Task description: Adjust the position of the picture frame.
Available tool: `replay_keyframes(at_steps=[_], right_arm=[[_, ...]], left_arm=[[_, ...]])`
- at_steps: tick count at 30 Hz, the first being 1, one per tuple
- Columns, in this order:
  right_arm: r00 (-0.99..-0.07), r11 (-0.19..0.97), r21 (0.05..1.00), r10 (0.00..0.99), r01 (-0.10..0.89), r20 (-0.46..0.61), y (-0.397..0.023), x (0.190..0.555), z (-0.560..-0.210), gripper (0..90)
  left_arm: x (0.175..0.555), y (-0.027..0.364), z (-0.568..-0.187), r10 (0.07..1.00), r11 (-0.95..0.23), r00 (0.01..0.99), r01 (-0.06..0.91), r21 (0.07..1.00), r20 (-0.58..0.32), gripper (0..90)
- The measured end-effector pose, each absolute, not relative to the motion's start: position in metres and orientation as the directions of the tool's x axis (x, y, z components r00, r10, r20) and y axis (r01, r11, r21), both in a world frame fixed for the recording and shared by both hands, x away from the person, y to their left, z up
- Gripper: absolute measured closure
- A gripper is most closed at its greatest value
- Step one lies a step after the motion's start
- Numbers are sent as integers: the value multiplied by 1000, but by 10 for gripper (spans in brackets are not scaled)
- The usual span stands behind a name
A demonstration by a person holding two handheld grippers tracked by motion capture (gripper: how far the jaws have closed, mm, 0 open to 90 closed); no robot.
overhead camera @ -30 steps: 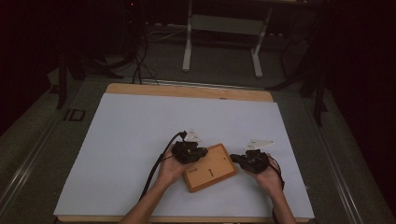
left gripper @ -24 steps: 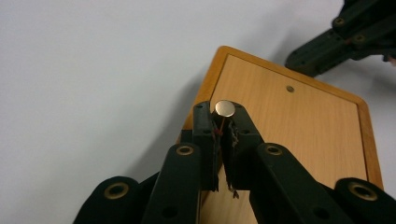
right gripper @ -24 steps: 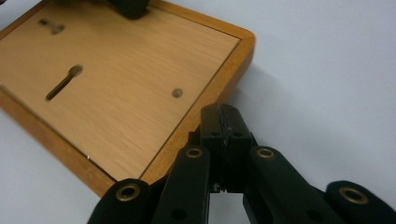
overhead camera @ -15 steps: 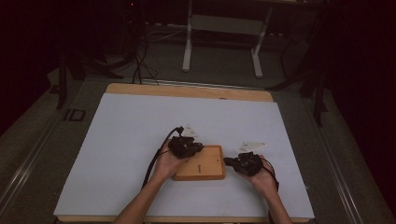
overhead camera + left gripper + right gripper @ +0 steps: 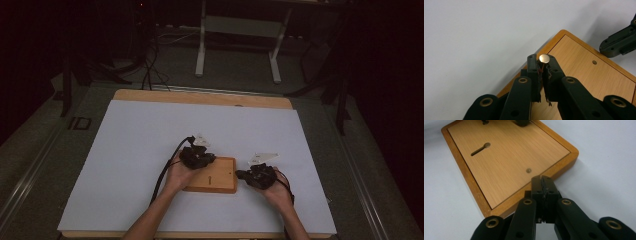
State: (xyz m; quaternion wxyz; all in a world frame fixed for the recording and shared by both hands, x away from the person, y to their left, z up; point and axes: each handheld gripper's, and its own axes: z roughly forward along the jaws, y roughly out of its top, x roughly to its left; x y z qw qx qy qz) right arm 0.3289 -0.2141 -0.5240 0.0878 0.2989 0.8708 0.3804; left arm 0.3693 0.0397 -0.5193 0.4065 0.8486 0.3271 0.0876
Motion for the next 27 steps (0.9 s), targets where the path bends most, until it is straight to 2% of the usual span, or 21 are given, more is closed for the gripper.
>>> replay_keyframes(at_steps=[7,11,17,27], right_arm=[[-802,527,716,592,458,78,-215,330,-525,875],[-801,528,715,594,458,76,-215,330,-525,861],[-800,528,715,596,457,71,-216,330,-525,837],[-792,517,725,606,455,65,-218,331,-524,795]], left_arm=[[371,42,-522,619,-433,771,493,755,-150,834],[370,46,-521,611,-398,769,504,767,-188,733],[366,54,-519,630,-396,759,500,770,-168,648],[348,81,-517,669,-410,734,497,765,-119,597]])
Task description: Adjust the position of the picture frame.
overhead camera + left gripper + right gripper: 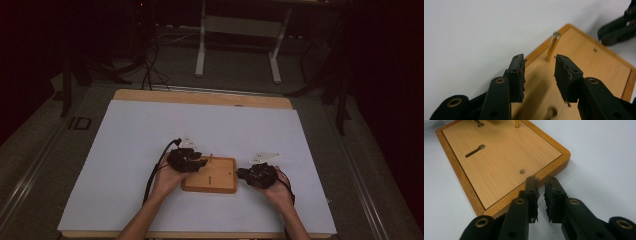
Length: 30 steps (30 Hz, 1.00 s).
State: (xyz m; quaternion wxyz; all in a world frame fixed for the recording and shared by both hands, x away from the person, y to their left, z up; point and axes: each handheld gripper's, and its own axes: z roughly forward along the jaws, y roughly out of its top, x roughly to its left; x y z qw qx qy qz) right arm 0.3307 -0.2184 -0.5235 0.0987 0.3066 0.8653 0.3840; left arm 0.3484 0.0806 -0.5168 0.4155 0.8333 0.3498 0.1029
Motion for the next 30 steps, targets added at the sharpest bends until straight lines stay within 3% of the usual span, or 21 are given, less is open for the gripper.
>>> replay_keyframes(at_steps=[7,30], right_arm=[[-783,502,736,619,454,61,-220,332,-521,777],[-782,468,781,622,415,42,-214,339,-508,745]], left_arm=[[335,104,-519,701,-392,706,500,772,-100,596],[305,125,-522,727,-391,684,484,783,-60,570]])
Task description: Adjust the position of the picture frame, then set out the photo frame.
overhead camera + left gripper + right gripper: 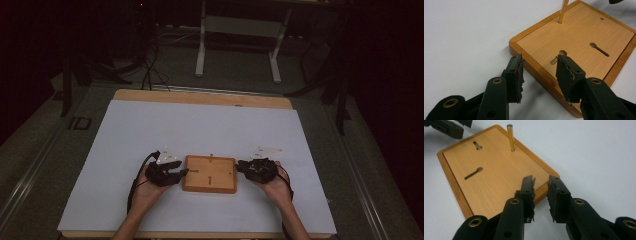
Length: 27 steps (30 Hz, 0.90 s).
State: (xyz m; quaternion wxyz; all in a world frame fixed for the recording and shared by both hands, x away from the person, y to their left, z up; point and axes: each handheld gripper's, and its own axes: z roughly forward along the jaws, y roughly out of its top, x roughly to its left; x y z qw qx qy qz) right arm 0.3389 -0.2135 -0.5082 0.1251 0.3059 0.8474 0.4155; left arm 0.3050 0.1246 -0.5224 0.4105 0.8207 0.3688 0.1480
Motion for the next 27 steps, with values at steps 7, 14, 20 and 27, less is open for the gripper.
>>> replay_keyframes(at_steps=[7,14,20,27], right_arm=[[-793,453,799,607,396,49,-207,345,-502,723],[-805,448,807,590,385,56,-199,352,-501,716],[-821,449,812,568,373,63,-191,357,-498,714],[-827,450,813,558,369,66,-181,361,-498,702]], left_arm=[[305,129,-521,742,-372,668,480,795,-56,563],[307,131,-522,748,-365,661,488,793,-63,560],[306,130,-522,746,-365,663,484,795,-61,559],[305,126,-523,741,-373,669,482,793,-58,559]])
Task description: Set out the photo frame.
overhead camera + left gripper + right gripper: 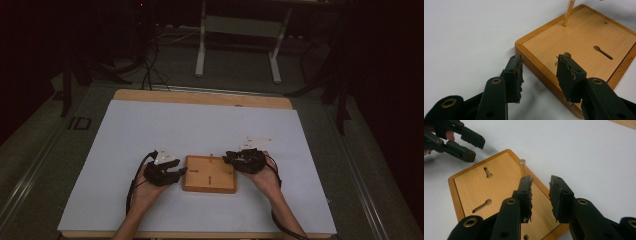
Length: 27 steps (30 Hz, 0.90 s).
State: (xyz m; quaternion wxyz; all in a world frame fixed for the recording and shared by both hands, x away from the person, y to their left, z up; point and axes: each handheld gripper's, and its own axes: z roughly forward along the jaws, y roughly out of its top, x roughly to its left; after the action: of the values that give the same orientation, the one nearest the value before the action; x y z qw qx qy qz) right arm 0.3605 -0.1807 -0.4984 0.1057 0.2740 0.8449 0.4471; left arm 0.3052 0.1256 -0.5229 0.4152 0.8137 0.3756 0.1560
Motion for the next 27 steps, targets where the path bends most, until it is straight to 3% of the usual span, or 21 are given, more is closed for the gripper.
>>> replay_keyframes(at_steps=[16,27], right_arm=[[-849,464,804,519,372,93,-158,366,-511,666],[-856,472,803,509,364,89,-143,371,-515,692]], left_arm=[[306,122,-526,733,-384,678,478,790,-55,559],[306,120,-526,726,-392,686,475,788,-52,559]])
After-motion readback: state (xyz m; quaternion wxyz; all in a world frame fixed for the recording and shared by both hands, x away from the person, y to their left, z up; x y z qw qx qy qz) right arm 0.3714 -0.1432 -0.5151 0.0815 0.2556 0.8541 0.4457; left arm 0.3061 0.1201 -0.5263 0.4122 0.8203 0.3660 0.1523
